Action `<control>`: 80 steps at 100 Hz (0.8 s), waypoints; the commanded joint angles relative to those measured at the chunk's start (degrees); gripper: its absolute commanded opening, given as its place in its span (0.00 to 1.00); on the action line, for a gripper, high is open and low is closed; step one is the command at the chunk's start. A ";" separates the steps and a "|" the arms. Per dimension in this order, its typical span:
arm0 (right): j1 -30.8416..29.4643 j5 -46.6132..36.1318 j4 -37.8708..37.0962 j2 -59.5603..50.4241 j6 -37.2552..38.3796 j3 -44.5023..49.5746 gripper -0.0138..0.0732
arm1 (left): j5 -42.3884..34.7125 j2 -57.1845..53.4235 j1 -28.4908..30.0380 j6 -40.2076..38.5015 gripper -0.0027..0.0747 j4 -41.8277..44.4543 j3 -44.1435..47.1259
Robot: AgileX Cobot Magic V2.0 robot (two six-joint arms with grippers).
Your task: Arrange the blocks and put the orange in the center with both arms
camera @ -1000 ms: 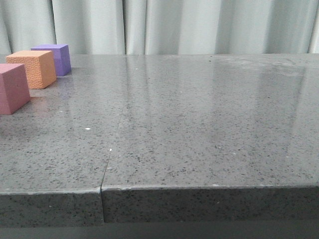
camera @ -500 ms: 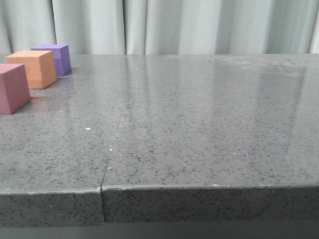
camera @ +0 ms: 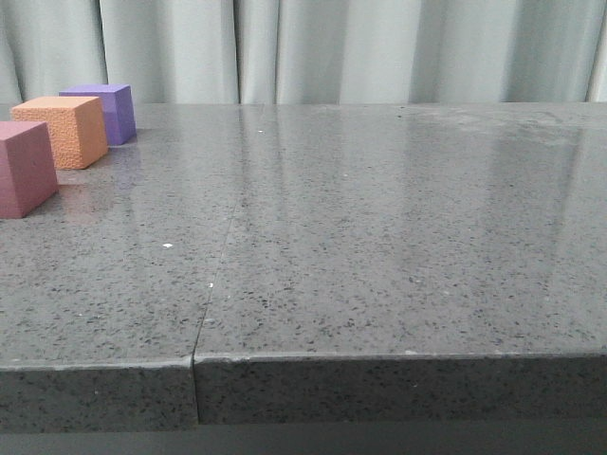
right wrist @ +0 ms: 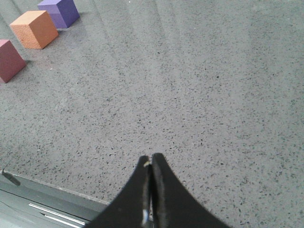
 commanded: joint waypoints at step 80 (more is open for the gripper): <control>-0.08 -4.04 -0.35 0.39 -0.58 -1.42 0.08 | -25.17 -24.14 9.91 21.46 0.01 -14.27 21.63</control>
